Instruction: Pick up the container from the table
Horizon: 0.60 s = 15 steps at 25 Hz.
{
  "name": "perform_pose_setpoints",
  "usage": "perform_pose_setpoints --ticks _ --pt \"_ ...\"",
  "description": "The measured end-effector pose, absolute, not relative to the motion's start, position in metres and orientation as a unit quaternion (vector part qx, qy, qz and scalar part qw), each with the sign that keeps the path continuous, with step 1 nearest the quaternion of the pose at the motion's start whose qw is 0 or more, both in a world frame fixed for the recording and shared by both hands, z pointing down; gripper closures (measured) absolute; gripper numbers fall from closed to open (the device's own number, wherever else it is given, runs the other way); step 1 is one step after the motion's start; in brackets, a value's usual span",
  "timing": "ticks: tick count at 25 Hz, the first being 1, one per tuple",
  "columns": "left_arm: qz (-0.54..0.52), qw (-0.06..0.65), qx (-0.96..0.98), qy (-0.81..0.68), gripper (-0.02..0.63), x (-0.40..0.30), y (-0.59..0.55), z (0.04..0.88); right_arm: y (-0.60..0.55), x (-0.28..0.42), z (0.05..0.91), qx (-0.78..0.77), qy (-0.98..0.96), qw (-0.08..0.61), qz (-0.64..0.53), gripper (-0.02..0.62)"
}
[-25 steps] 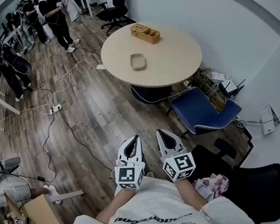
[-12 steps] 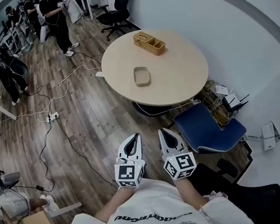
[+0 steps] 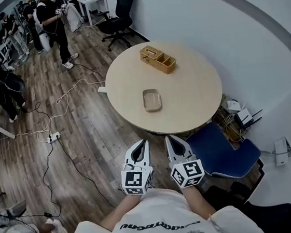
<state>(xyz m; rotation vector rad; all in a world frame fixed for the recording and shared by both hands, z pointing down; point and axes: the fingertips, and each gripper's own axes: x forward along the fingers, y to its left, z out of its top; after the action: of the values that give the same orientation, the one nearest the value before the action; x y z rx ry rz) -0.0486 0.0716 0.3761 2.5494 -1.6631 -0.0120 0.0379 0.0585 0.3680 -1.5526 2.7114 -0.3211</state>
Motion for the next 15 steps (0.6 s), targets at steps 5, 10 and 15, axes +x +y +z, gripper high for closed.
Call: perform_pose_setpoints --ticks 5,10,15 --pt "-0.007 0.059 0.843 -0.534 0.591 -0.064 0.017 0.387 0.007 0.023 0.382 -0.508 0.855 -0.011 -0.108 0.563" --pt "-0.005 0.073 0.850 -0.522 0.591 -0.068 -0.018 0.399 -0.024 0.012 0.399 -0.518 0.846 -0.029 -0.119 0.563" --pt "0.013 0.081 0.851 -0.519 0.591 -0.063 -0.048 0.412 -0.056 0.017 0.410 -0.527 0.838 -0.038 -0.134 0.563"
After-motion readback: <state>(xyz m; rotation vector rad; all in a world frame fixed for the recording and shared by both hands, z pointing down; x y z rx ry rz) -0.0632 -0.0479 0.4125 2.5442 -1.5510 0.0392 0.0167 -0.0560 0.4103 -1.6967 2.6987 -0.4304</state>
